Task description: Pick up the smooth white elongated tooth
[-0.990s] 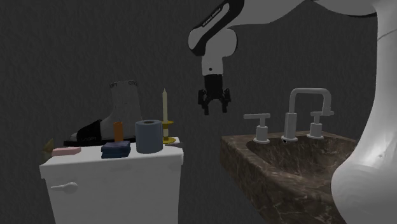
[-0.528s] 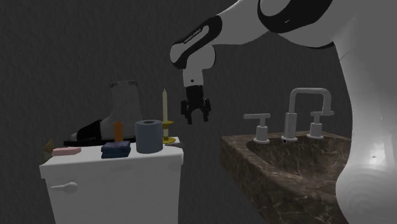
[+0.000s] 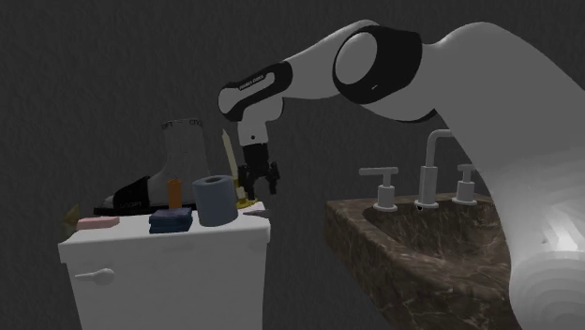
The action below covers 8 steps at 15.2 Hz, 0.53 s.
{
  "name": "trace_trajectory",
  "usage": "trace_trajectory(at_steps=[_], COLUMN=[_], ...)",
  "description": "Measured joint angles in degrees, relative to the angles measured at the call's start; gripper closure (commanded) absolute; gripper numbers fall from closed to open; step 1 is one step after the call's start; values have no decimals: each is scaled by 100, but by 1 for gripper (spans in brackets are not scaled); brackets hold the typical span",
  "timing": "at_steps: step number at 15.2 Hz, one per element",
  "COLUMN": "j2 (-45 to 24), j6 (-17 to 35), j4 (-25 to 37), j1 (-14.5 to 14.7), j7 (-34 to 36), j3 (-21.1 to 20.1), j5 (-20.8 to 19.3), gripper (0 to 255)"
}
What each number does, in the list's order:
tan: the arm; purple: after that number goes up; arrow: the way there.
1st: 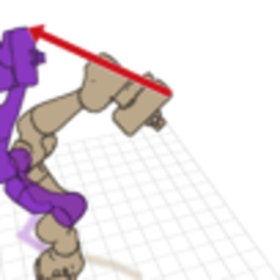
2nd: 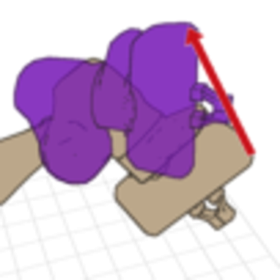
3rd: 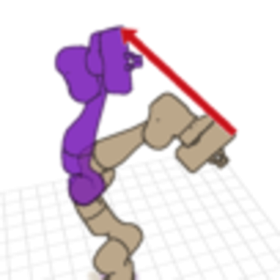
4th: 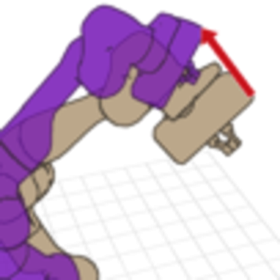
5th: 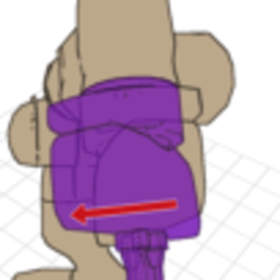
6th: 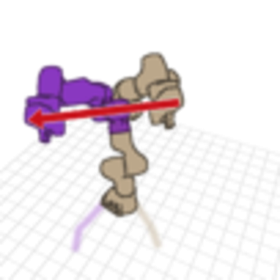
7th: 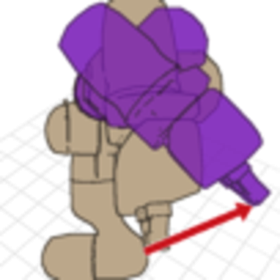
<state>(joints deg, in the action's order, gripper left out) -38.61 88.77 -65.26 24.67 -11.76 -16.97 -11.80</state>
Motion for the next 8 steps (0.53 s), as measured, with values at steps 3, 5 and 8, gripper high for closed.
trace_trajectory(at_steps=[3, 5, 8], j2=[-158, -176, -238], j6=[99, 245, 398], j4=[2, -131, -222], j1=[73, 69, 62], j7=[-26, -12, -5], j3=[-17, -18, -8], j5=[-40, -49, -65], gripper=[0, 0, 0])
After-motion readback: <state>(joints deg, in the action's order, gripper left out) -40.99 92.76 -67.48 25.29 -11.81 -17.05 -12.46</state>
